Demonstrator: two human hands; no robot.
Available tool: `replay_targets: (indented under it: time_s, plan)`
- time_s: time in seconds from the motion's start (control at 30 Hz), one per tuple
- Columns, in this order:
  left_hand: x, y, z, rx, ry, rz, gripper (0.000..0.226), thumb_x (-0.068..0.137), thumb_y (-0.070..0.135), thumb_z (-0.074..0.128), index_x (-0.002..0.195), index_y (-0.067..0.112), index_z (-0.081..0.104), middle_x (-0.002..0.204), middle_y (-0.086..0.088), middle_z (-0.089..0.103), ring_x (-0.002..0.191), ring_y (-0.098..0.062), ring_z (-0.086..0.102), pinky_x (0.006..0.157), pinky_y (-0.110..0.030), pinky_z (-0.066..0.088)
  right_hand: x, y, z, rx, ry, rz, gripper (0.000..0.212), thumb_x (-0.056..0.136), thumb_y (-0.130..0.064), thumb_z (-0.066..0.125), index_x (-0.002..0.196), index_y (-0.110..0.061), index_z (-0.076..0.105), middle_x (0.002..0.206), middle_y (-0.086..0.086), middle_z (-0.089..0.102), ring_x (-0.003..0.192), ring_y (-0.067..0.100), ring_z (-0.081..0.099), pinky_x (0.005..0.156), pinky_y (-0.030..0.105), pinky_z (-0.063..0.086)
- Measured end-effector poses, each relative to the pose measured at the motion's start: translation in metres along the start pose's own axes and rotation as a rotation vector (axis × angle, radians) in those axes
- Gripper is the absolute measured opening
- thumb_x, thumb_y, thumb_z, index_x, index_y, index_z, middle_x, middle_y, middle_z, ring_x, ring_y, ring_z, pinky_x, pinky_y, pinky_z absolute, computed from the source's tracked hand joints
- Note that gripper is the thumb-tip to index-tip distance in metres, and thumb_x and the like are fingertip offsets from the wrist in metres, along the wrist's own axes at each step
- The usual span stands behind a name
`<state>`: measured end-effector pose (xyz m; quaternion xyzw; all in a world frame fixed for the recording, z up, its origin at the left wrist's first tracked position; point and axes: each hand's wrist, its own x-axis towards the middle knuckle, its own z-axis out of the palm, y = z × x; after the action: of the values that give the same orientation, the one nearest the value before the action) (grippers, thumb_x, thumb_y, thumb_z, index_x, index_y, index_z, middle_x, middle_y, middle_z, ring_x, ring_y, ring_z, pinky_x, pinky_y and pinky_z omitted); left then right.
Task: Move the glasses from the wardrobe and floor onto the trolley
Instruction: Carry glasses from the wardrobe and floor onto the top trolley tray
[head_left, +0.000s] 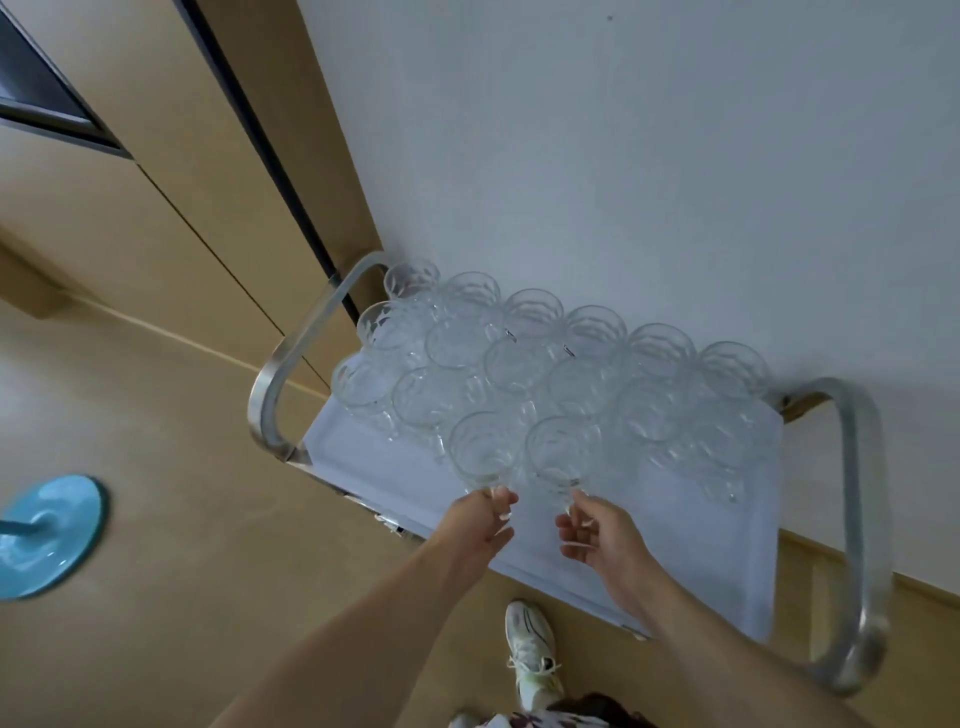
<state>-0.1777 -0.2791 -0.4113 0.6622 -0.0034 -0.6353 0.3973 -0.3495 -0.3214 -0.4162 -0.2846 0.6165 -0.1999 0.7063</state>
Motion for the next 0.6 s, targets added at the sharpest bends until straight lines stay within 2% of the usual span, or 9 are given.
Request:
replay_targets:
  time_s: [0.07,0.13,0.33,0.4,0.5,0.6]
  plan:
    - [0.009,0.002,0.005,-0.004,0.026,0.018,0.018,0.105,0.015,0.052,0.099,0.010,0.068,0.107,-0.007,0.058,0.107,-0.019,0.055,0.106,-0.036,0.049,0.005,-0.003,0.000,-0.018,-0.027,-0.023,0.027,0.103,-0.026,0.056,0.086,-0.006,0.065,0.085,0.012,0.066,0.075,0.022,0.061,0.067,0.036,0.052]
    - [0.015,0.005,0.009,-0.028,0.037,0.013,0.020,0.105,0.019,0.054,0.104,0.008,0.070,0.108,-0.007,0.061,0.112,-0.018,0.057,0.102,-0.032,0.050,0.010,-0.002,-0.001,-0.054,-0.028,-0.041,0.025,0.103,-0.026,0.056,0.098,-0.004,0.068,0.088,0.011,0.066,0.078,0.021,0.061,0.069,0.036,0.052]
    - [0.030,0.014,0.017,0.058,0.062,0.014,0.018,0.102,0.021,0.060,0.110,0.010,0.072,0.116,-0.001,0.071,0.115,-0.012,0.060,0.086,-0.029,0.052,0.027,0.003,-0.011,-0.108,-0.006,-0.057,0.026,0.102,-0.027,0.059,0.093,-0.005,0.071,0.094,0.011,0.073,0.082,0.019,0.065,0.075,0.037,0.051]
    - [0.034,0.018,0.016,0.085,0.072,0.020,0.017,0.101,0.022,0.062,0.108,0.010,0.072,0.115,0.001,0.072,0.114,-0.012,0.061,0.087,-0.028,0.053,0.031,0.004,-0.012,-0.102,-0.005,-0.067,0.024,0.101,-0.026,0.061,0.090,-0.007,0.071,0.097,0.013,0.074,0.082,0.019,0.067,0.074,0.036,0.052]
    - [0.036,0.024,0.014,0.098,0.093,0.007,0.023,0.094,0.023,0.072,0.111,0.008,0.070,0.112,-0.003,0.073,0.110,-0.016,0.064,0.097,-0.035,0.055,0.035,0.006,-0.013,-0.101,0.000,-0.089,0.017,0.100,-0.024,0.062,0.093,-0.009,0.068,0.105,0.015,0.073,0.084,0.019,0.069,0.072,0.035,0.054]
    - [0.035,0.027,0.014,0.085,0.126,-0.023,0.032,0.085,0.021,0.082,0.111,0.007,0.069,0.108,-0.007,0.075,0.105,-0.021,0.067,0.093,-0.037,0.058,0.034,0.008,-0.010,-0.107,0.023,-0.102,0.018,0.100,-0.029,0.063,0.101,-0.012,0.065,0.107,0.012,0.071,0.088,0.021,0.071,0.073,0.036,0.057]
